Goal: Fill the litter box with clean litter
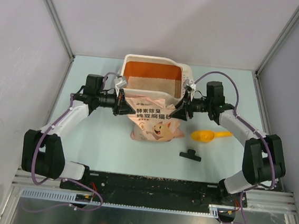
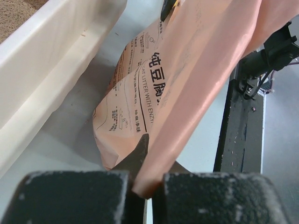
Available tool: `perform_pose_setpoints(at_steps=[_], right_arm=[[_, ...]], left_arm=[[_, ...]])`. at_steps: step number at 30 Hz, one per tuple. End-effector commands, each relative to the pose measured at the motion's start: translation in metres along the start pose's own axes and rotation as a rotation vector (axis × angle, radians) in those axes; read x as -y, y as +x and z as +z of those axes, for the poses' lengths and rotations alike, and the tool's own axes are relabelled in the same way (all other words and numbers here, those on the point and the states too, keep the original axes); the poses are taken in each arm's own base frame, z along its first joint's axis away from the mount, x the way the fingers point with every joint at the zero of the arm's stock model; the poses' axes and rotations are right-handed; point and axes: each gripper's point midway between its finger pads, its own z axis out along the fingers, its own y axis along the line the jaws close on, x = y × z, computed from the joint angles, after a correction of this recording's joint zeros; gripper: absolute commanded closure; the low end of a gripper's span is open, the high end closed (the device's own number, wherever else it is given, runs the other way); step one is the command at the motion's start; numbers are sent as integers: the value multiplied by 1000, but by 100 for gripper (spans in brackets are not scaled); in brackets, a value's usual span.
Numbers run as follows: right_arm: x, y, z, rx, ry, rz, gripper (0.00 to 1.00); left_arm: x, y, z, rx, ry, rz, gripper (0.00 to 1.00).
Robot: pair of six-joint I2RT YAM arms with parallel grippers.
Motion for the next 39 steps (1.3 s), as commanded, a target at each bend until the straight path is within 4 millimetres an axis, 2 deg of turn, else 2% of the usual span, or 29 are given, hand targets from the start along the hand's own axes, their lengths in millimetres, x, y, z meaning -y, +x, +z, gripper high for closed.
perform_pose_setpoints(at_steps=[1,7,15,18,22,27,34,39], right_arm=[[7,-16,9,55,-7,-63,52],[7,-22,18,82,-31,-61,49],[2,-13,29,68,-78,-34,48],[0,-19,32,91,-95,-17,53],[-4,-19,31,91,-121,41,69],[-8,-17,28,84,-140,150,80],[-11,-16,27,74,-144,269,94],[-11,-31,22,108,-151,398,100]], left_arm=[[-1,-16,-6,19,-21,-2,99],[-1,-14,-7,18,-22,1,99],[-2,-13,-6,11,-24,-5,99],[-3,-13,-6,10,-24,-5,99],[-5,-14,-6,9,-30,-5,99],[-5,-14,-6,10,-26,-7,99],[-6,-13,-5,7,-29,-26,100],[0,-15,-5,12,-12,-103,100]])
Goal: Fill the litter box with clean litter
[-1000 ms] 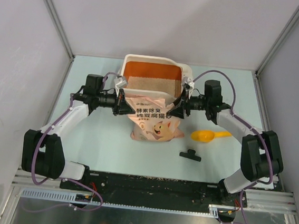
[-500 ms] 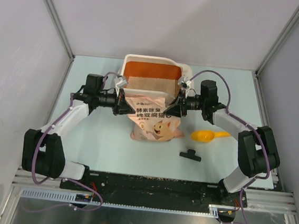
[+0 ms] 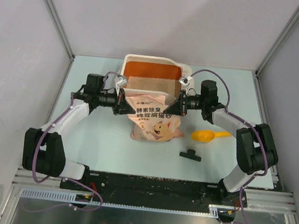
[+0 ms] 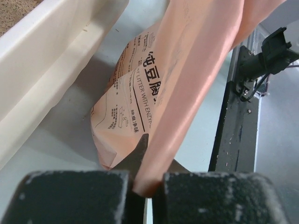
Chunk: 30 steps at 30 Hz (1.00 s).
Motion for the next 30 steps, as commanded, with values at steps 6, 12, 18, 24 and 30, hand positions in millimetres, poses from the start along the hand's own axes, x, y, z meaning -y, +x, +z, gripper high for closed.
perform_pose_setpoints(at_steps=[6,12,18,24,30], right_arm=[[-35,-27,-13,32,-91,301,100],[-59,-26,-28,-22,-158,427,100],[-86,-9,-35,-89,-176,491,100],[-100,19,-44,-138,-172,561,100],[-109,46,-51,-167,-175,666,97]], left_arm=[[25,-20,-5,20,132,-358,100],[40,-28,-10,10,192,-555,100],[45,-34,-11,-15,255,-704,100],[45,-21,-8,-41,256,-811,100],[48,7,-1,-86,251,-909,100]])
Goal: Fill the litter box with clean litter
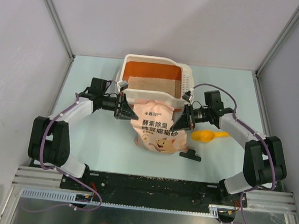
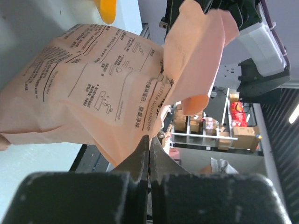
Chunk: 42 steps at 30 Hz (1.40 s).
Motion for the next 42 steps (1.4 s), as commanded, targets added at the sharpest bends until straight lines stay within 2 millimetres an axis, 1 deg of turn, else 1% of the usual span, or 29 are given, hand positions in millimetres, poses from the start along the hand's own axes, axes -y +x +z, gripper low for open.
perform_pose_setpoints(at_steps=[1,2,5,9,14,17,19,20,21,22,23,24,25,26,27,29,30,31,32,33,34,35,36,37,39,40,41,42], right_arm=[[-36,32,-14,-72,-150,66,95],[-33,36,-14,-77,-152,97,95],[-32,39,-15,-87,-170,138,98],[-32,41,-19,-101,-213,219,100],[-32,36,-19,-110,-224,278,100],[-32,33,-18,-122,-226,336,100],[-33,33,-17,-137,-240,344,100],[-32,33,-16,-141,-240,350,100],[-32,33,-15,-149,-246,352,100],[-33,33,-13,-163,-248,378,100],[-32,32,-11,-167,-248,384,100],[-31,29,-10,-168,-251,360,100],[-31,28,-9,-175,-252,360,100],[-31,24,-8,-180,-248,407,100],[-30,20,-7,-175,-246,374,100],[-30,16,-7,-176,-246,378,100],[-30,13,-6,-173,-244,369,100],[-30,11,-6,-171,-242,372,100],[-29,12,-6,-170,-240,372,100],[-29,12,-5,-170,-238,372,100],[-29,12,-5,-170,-238,374,100],[-29,13,-5,-169,-236,374,100],[-29,14,-5,-170,-235,378,100],[-30,14,-5,-169,-237,360,100],[-30,17,-6,-169,-234,394,100],[-30,18,-7,-164,-232,379,100],[-29,18,-7,-160,-230,382,100],[-29,19,-8,-159,-229,393,100]], left_arm=[[0,13,0,-23,24,-76,100],[-1,14,2,-27,21,-82,100],[-8,19,5,-39,9,-129,100],[-13,18,6,-37,-4,-188,100],[-11,18,6,-36,-4,-195,100],[-3,19,5,-35,9,-158,100],[4,13,1,-11,8,-15,100],[16,12,-4,12,8,87,97],[21,6,-12,50,-1,225,91],[26,4,-17,75,-14,314,83],[45,6,-27,123,-36,469,65],[43,-2,-35,173,-107,636,56],[48,-2,-40,200,-150,749,47],[52,-3,-42,214,-185,868,34],[57,-4,-44,224,-257,1072,30],[61,0,-37,181,-281,1251,26],[68,5,-25,119,-263,1440,26],[62,4,-20,82,-284,1496,26],[61,2,-13,39,-281,1623,25],[66,7,-1,0,-247,1692,25],[57,3,7,-43,-251,1713,26],[54,1,13,-69,-253,1751,26],[58,1,22,-101,-236,1833,27],[49,-1,30,-137,-232,1839,27],[48,1,44,-179,-194,1894,28],[46,1,47,-192,-191,1900,28],[39,0,53,-218,-194,1894,28],[37,4,59,-237,-182,1892,28]])
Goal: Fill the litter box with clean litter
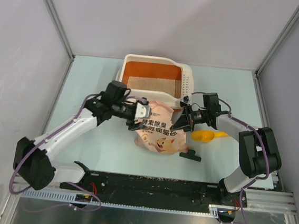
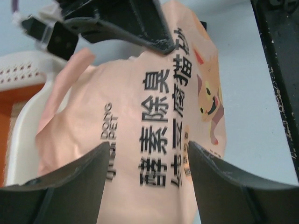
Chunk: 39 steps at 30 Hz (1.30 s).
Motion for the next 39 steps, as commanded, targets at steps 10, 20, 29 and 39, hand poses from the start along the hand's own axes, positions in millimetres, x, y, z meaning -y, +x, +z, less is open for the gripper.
perform_pose_setpoints(at_steps=[10,20,29,39], right_arm=[[-16,20,-10,-78,-80,25,100],[-14,12,-16,-72,-91,106,100],[-18,7,-18,-51,-87,70,100],[-7,-21,-33,141,75,-198,100]], left_arm=[[-1,18,33,-139,60,309,42],[1,53,27,-297,70,418,51],[5,41,18,-274,54,237,46],[-40,-2,-47,114,-359,-756,5]])
